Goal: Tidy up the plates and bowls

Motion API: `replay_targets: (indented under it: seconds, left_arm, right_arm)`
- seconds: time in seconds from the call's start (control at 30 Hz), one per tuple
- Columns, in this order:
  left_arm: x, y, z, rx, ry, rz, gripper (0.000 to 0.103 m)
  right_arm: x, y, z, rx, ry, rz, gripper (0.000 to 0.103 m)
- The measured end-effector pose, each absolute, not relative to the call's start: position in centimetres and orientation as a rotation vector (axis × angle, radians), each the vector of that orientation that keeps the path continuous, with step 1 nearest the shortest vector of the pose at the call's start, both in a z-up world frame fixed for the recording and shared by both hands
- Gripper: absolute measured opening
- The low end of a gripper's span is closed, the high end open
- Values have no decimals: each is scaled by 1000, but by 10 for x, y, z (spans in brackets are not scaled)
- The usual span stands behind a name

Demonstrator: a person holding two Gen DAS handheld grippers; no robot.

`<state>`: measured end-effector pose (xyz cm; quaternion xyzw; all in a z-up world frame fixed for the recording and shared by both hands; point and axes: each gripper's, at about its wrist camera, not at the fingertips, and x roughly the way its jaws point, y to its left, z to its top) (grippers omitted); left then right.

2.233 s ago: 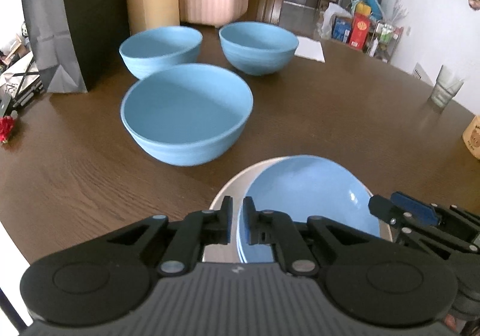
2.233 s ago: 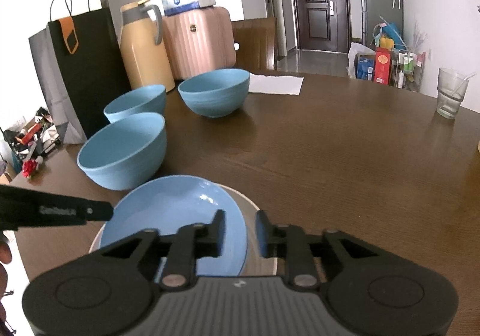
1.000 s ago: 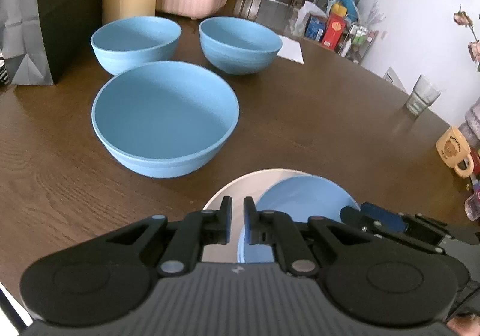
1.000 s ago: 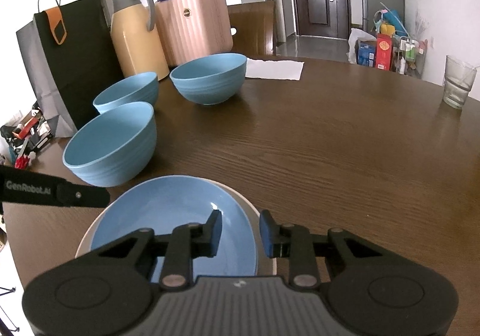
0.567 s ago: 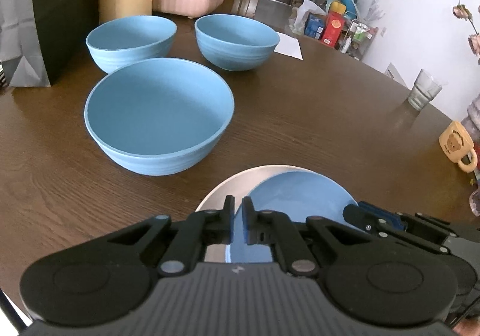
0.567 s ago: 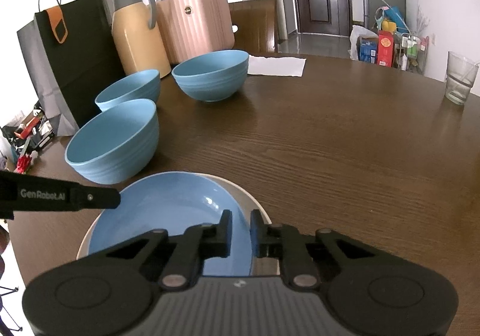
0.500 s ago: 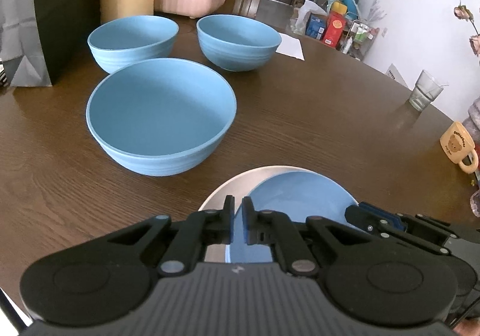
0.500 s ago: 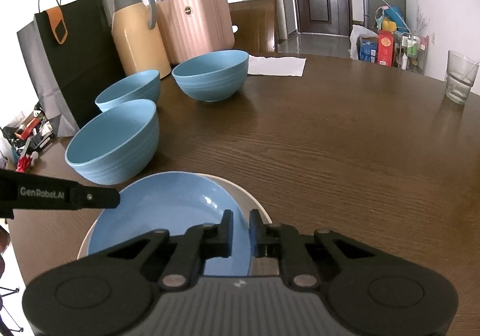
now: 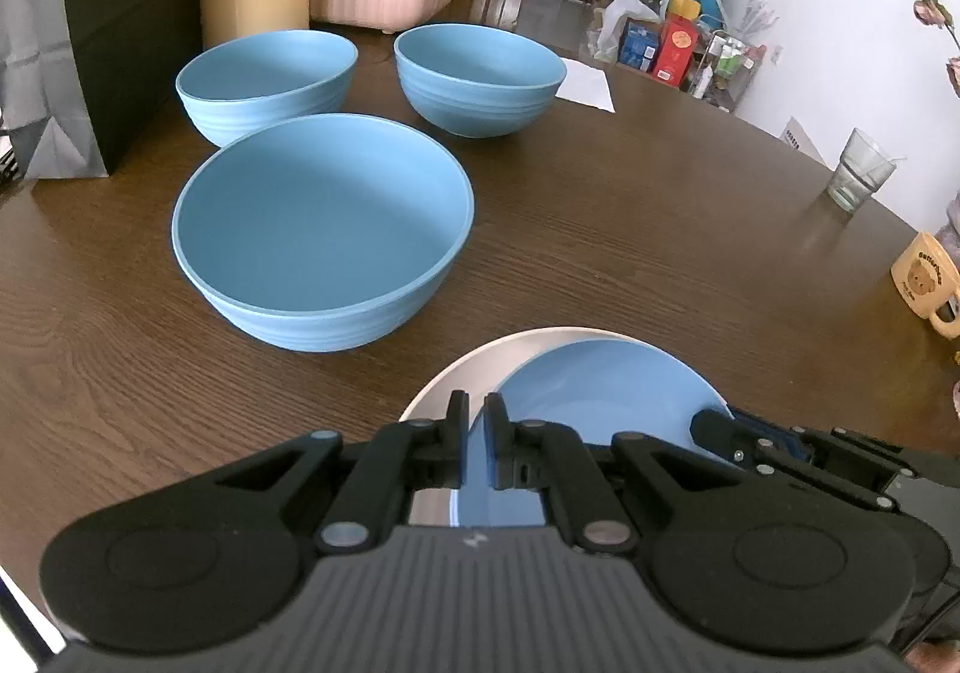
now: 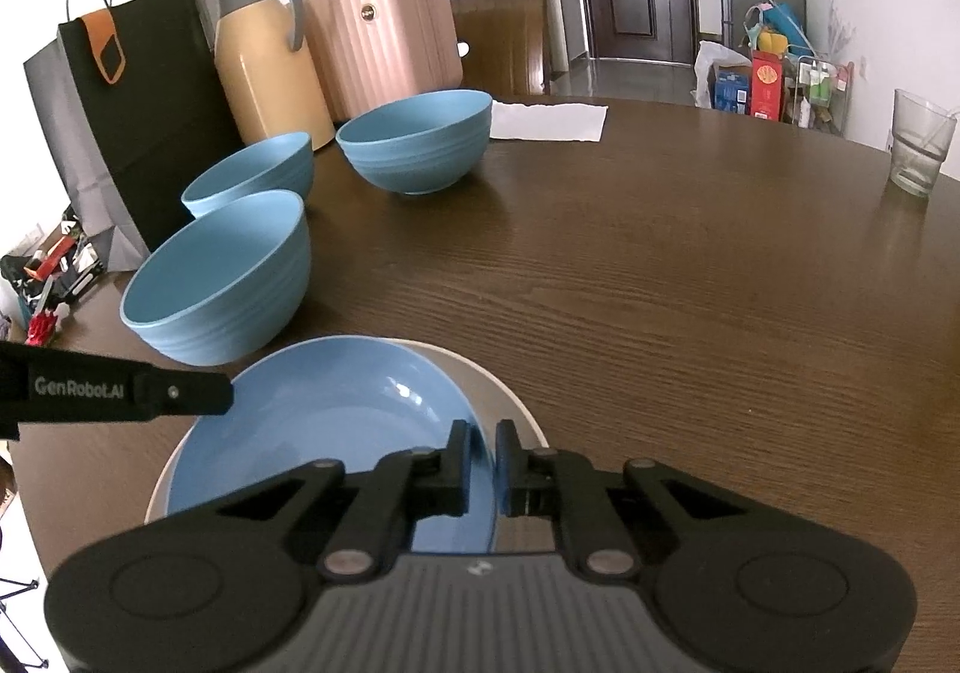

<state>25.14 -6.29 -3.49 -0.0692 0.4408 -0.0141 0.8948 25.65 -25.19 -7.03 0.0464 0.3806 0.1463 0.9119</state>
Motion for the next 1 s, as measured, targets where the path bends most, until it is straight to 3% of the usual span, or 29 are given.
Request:
replay_targets:
  seconds: [1.0]
  left_arm:
    - [259,-55,-31,-235,980,8,6]
  right_arm:
    - [260,-253,-61,106,814,297,6]
